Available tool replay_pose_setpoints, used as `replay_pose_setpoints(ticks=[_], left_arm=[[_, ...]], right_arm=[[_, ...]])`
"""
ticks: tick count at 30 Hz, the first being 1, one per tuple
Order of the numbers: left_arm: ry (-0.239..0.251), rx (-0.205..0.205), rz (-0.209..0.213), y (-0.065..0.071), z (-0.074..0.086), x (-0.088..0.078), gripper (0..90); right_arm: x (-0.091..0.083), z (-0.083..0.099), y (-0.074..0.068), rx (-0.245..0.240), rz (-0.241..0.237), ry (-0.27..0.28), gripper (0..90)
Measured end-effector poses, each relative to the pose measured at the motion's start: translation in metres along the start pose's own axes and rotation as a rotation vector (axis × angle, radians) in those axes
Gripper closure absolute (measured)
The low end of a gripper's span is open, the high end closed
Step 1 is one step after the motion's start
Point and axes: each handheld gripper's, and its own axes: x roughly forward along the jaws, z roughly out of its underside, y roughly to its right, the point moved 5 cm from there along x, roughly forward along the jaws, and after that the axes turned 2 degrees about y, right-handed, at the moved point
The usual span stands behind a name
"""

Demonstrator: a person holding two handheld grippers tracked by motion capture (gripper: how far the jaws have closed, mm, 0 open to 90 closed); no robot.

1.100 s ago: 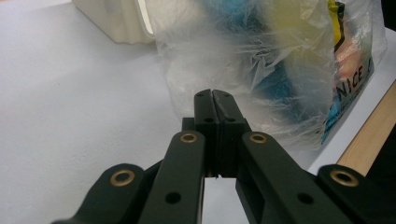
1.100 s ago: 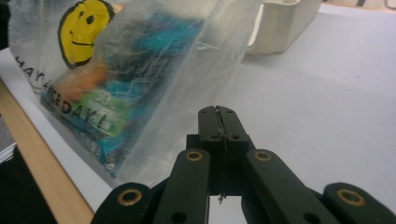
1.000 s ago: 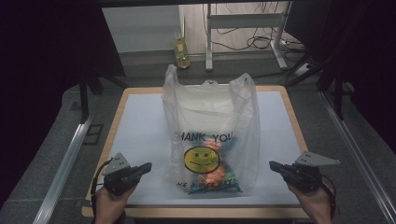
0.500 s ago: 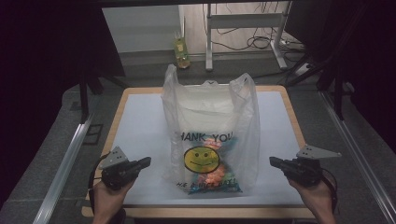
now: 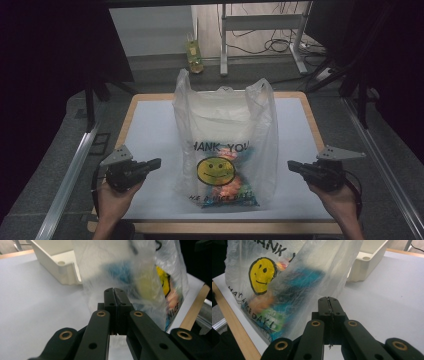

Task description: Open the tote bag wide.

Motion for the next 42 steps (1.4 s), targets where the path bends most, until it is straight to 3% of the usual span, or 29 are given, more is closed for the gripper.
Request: replay_pose_setpoints(ticks=[12,26,30,42], left_arm=[[0.027,-0.01,0.01,-0.015,-0.031,-0.007,89.2],[0.038,-0.007,0.024,-0.023,-0.056,0.001,89.2],[0.061,-0.022,0.041,-0.027,-0.066,0.001,89.2],[0.056,0.015,0.034,-0.03,-0.092,0.003,89.2]], right_arm=[[0.004,-0.022,0.001,-0.018,-0.006,-0.001,89.3],[0.007,-0.041,0.007,-0.011,-0.014,0.013,89.3],[0.009,-0.052,0.009,-0.012,-0.015,0.019,89.3],[0.019,-0.078,0.009,-0.029,-0.017,0.013,89.3]])
